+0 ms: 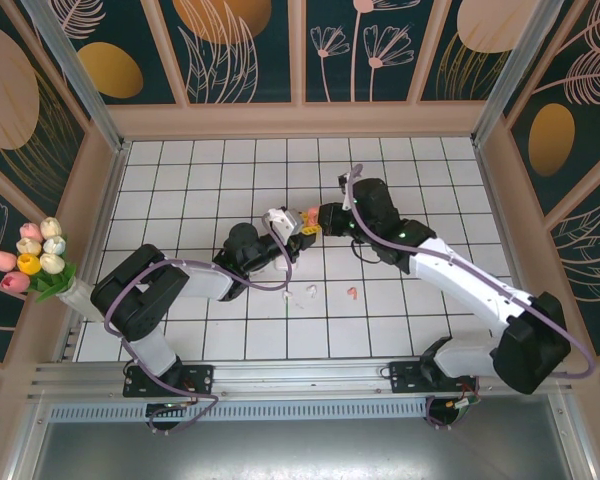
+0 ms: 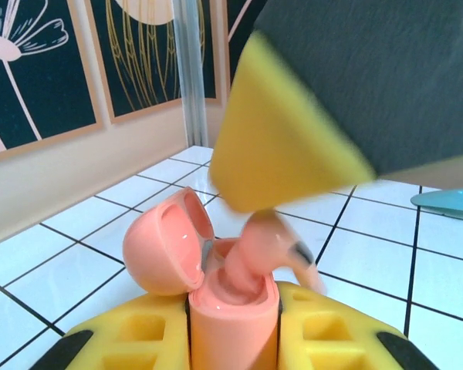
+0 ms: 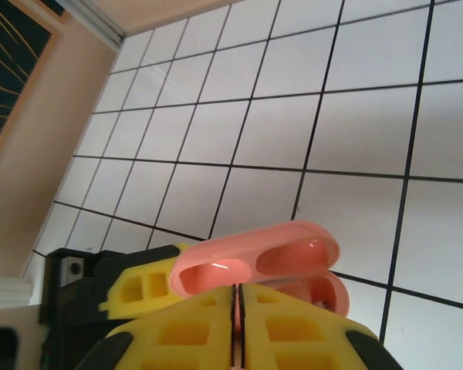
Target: Insert the wireless bluetooth earbuds into the charging case
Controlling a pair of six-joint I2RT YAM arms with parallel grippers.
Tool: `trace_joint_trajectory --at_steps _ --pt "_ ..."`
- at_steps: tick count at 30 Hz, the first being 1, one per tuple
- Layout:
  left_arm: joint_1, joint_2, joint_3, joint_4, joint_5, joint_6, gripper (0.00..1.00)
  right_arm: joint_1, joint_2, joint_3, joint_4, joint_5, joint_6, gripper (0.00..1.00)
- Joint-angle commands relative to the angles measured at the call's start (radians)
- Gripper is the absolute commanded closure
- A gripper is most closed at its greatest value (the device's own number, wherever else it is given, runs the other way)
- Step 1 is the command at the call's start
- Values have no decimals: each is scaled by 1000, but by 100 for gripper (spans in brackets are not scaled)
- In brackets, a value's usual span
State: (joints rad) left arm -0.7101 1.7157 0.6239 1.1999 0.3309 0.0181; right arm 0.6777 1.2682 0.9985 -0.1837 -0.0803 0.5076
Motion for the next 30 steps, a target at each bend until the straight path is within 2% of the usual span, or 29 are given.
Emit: trace_joint_trajectory --at_steps 1,13,18,21,24,27,30 --pt "1 -24 -8 100 -15 -9 100 -17 -59 -36 13 -23 53 87" --pt "1 28 -25 122 -39 -28 100 -55 -121 -193 48 47 137 85" --pt "2 30 -72 162 -85 -44 100 -125 -143 -315 57 90 212 76" --pt "2 23 -92 182 -125 -58 100 -247 -147 -357 49 116 233 61" --pt "1 18 -90 179 -157 -70 100 -385 -120 -358 56 100 222 52" --pt "1 12 -80 169 -176 -72 100 -522 -37 -308 66 100 195 47" --pt "1 7 -66 154 -185 -72 100 -628 105 -213 61 99 174 47"
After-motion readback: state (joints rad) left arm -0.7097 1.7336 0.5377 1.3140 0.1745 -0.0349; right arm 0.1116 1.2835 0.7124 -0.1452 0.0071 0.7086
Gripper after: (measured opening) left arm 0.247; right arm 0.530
